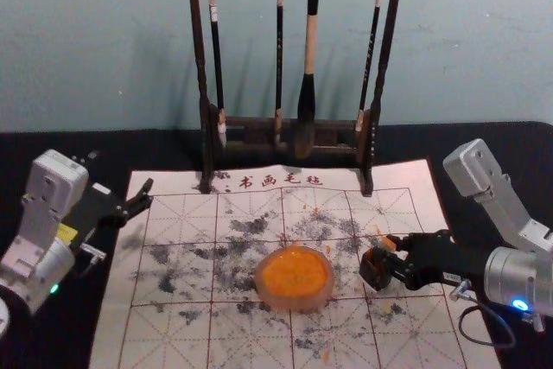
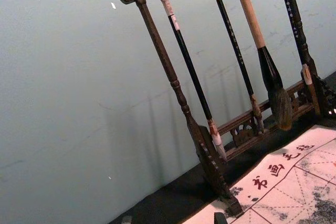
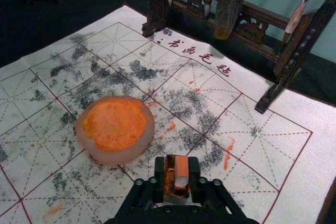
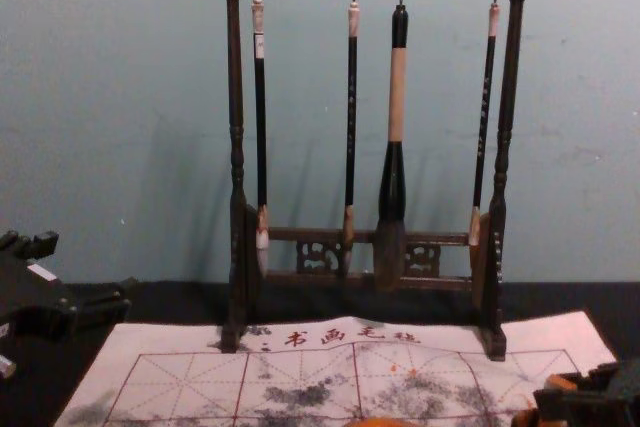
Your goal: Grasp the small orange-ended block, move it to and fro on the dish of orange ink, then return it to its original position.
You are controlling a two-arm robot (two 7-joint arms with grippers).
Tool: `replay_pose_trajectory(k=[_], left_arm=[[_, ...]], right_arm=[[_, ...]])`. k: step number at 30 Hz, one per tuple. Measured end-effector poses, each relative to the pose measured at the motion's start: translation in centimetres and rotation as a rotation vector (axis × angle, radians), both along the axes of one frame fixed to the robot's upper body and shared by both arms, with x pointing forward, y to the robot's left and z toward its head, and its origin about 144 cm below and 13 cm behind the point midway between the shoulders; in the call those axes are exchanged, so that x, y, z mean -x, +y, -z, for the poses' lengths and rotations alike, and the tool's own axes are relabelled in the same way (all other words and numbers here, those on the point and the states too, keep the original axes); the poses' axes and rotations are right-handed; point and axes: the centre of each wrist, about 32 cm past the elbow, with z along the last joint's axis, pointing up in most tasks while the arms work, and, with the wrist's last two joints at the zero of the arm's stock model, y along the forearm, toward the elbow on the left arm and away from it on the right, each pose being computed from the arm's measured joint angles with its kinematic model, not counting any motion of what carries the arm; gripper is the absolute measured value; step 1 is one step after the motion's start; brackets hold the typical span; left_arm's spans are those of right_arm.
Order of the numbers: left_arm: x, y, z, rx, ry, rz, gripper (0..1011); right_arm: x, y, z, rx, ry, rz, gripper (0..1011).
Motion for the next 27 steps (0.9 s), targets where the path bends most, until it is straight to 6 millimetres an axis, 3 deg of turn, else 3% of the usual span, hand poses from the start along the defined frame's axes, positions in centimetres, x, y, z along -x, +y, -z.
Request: replay_pose_trajectory(k=[3, 7, 24, 27], left_arm=[[0.00, 0.00, 0.00, 0.000, 0.000, 0.000, 1010], [0.00, 0.00, 0.00, 0.000, 0.000, 0.000, 1010], [0.00, 0.00, 0.00, 0.000, 0.000, 0.000, 1010], [0.00, 0.00, 0.00, 0.000, 0.000, 0.000, 1010]], right_arm=[[0.00, 0.01, -0.01, 0.000, 0.000, 0.000, 261], [0.00, 0.01, -0.01, -0.001, 0.000, 0.000, 426], [0.00, 0.01, -0.01, -0.002, 0.000, 0.001, 958], [0.00, 0.01, -0.01, -0.002, 0.000, 0.001, 998]])
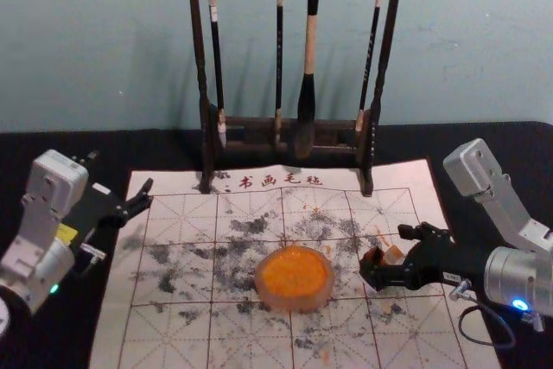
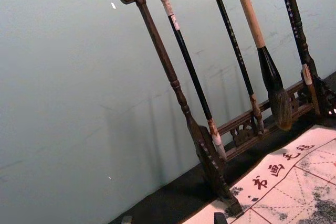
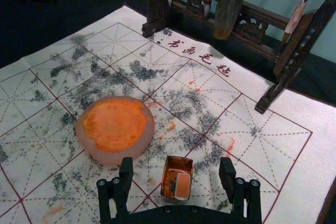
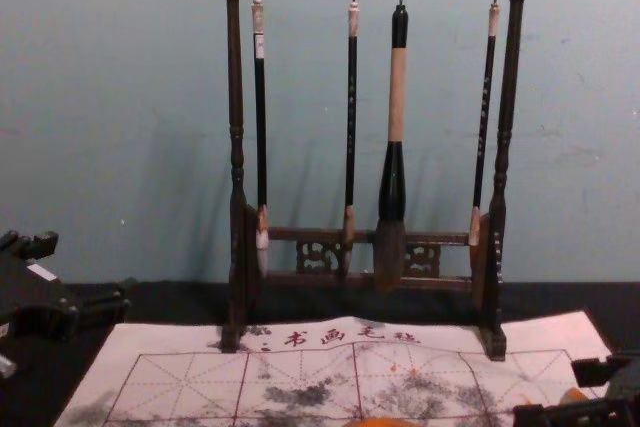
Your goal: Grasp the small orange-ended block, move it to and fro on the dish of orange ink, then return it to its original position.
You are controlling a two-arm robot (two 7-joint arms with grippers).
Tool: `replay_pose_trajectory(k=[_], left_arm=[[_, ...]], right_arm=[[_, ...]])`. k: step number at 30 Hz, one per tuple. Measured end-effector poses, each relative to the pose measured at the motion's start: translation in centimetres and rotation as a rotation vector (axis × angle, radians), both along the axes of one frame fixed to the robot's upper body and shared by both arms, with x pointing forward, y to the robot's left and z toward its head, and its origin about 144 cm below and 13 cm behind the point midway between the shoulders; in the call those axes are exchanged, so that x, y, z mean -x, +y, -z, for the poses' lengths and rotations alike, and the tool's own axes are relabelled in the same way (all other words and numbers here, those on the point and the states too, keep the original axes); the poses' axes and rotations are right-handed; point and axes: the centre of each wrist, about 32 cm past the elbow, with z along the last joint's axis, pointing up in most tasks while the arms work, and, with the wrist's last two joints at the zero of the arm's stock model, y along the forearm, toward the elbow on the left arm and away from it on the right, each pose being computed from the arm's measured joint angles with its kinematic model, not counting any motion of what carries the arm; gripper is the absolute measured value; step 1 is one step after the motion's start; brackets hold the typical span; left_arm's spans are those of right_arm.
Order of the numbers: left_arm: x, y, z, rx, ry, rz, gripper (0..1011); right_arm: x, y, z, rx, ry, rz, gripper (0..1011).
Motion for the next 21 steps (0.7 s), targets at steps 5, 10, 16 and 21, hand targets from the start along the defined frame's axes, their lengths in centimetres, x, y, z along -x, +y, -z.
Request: replay_pose_trajectory(k=[5, 10, 16, 21], left_arm=[[0.0, 0.0, 0.0, 0.000, 0.000, 0.000, 1010], [0.0, 0.0, 0.0, 0.000, 0.000, 0.000, 1010], [0.0, 0.0, 0.0, 0.000, 0.000, 0.000, 1010], [0.0, 0.0, 0.0, 0.000, 0.000, 0.000, 1010]], right_arm=[[0.2, 0.0, -0.1, -0.022, -0.031, 0.004, 1002], [0.7, -0.2, -0.2, -0.094, -0.147, 0.026, 1002], [1.8, -0.2, 1.3, -0.161, -0.411, 0.126, 1002], [2.3, -0.3, 4.2, -0.160, -0.549, 0.251, 1002]])
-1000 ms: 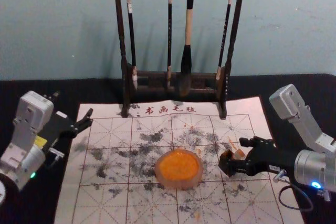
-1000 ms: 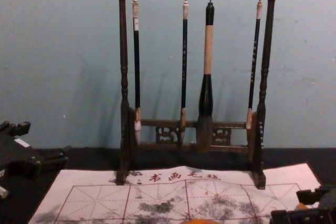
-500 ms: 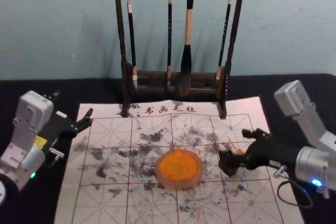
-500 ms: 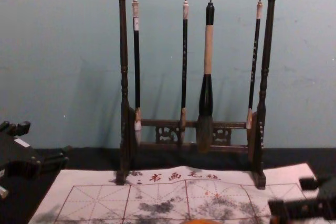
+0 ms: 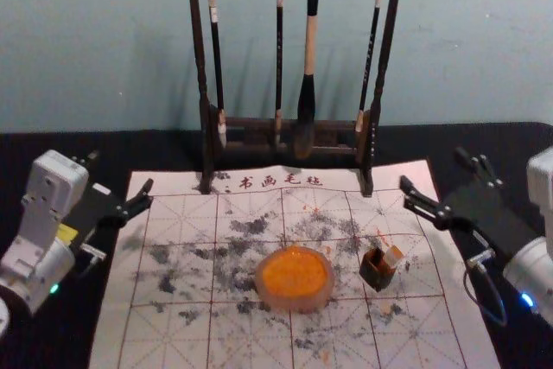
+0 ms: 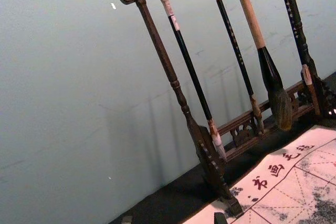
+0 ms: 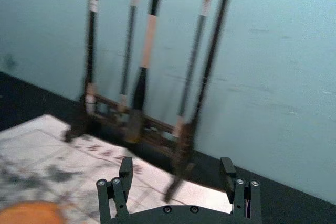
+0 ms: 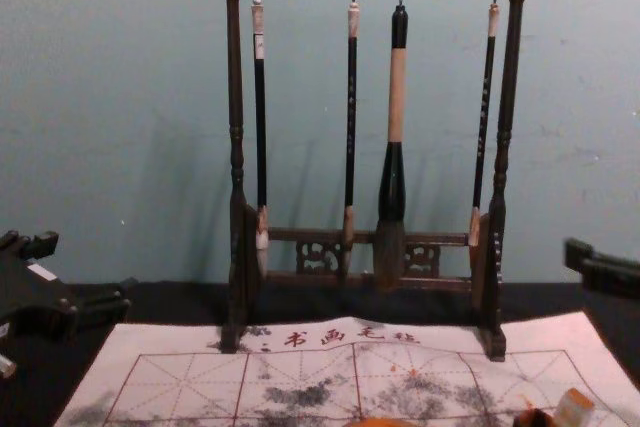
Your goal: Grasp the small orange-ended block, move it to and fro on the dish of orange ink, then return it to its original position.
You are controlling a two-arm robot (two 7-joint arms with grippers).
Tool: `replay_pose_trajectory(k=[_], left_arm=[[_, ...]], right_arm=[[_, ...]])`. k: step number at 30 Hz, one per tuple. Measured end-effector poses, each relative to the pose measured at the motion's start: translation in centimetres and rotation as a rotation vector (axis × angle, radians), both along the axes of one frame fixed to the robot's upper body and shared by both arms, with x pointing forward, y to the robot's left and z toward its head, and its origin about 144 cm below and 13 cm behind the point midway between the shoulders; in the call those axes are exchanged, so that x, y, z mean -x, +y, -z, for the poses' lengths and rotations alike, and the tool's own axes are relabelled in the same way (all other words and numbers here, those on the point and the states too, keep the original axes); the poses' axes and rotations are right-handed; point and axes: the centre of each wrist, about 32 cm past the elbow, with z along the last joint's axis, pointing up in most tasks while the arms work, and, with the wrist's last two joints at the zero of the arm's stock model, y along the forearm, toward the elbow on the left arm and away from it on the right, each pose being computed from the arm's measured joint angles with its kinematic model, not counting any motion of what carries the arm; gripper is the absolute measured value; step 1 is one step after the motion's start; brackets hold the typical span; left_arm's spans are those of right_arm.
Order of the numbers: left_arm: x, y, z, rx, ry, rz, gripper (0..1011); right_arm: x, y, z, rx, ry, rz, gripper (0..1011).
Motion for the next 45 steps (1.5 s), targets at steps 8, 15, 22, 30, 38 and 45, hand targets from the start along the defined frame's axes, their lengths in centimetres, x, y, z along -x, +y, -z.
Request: replay_pose_trajectory(k=[8, 15, 22, 30, 38, 45], left_arm=[[0.0, 0.0, 0.0, 0.000, 0.000, 0.000, 1010], [0.0, 0.0, 0.0, 0.000, 0.000, 0.000, 1010], [0.0, 0.0, 0.0, 0.000, 0.000, 0.000, 1010], [0.0, 0.0, 0.0, 0.000, 0.000, 0.000, 1010], [0.0, 0.0, 0.0, 0.000, 0.000, 0.000, 1010], [0.0, 0.0, 0.0, 0.000, 0.000, 0.000, 1010]], right_arm=[[0.5, -0.3, 3.5, -0.004, 0.002, 0.088, 1002], [0.6, -0.4, 4.3, 0.006, 0.028, 0.107, 1002], [0.6, -0.3, 4.2, 0.006, 0.024, 0.104, 1002], [0.6, -0.3, 4.1, 0.005, 0.022, 0.102, 1002], [0.6, -0.3, 4.1, 0.005, 0.020, 0.100, 1002], [0.6, -0.3, 4.1, 0.004, 0.019, 0.099, 1002]])
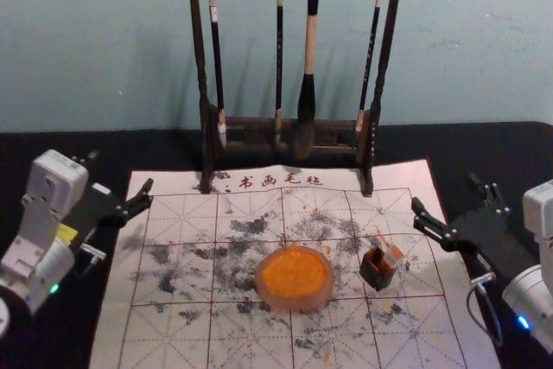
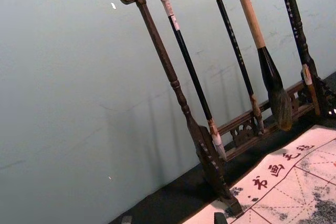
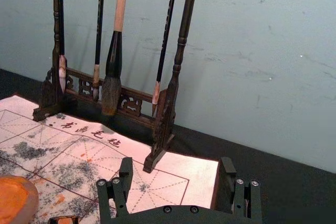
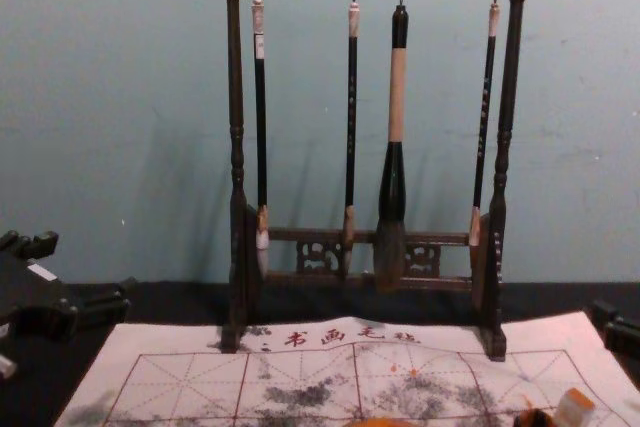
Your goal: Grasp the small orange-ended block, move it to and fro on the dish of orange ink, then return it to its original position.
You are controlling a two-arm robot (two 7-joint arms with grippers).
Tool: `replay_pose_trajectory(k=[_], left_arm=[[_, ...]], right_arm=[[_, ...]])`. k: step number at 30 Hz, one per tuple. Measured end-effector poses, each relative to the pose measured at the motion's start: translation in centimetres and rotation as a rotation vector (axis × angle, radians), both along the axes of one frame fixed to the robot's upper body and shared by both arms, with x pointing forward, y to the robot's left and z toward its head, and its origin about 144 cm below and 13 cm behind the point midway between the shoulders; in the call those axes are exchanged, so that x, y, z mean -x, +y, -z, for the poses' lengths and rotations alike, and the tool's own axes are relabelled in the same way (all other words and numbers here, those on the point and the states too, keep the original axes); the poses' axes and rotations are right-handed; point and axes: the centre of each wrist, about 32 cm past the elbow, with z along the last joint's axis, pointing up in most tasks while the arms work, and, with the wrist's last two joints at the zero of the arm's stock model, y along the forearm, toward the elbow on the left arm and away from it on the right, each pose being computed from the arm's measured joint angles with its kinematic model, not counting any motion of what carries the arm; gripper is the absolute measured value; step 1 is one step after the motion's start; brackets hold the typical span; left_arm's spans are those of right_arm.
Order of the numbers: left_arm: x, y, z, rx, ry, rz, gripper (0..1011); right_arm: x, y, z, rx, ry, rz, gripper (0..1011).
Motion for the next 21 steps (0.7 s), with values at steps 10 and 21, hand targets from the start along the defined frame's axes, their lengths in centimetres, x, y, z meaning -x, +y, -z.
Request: replay_pose_trajectory(k=[10, 21], left_arm=[[0.00, 0.00, 0.00, 0.000, 0.000, 0.000, 1010], [0.00, 0.00, 0.00, 0.000, 0.000, 0.000, 1010]], right_arm=[[0.00, 0.00, -0.01, 0.000, 0.000, 0.000, 1002], [0.00, 0.00, -0.01, 0.000, 0.000, 0.000, 1002]])
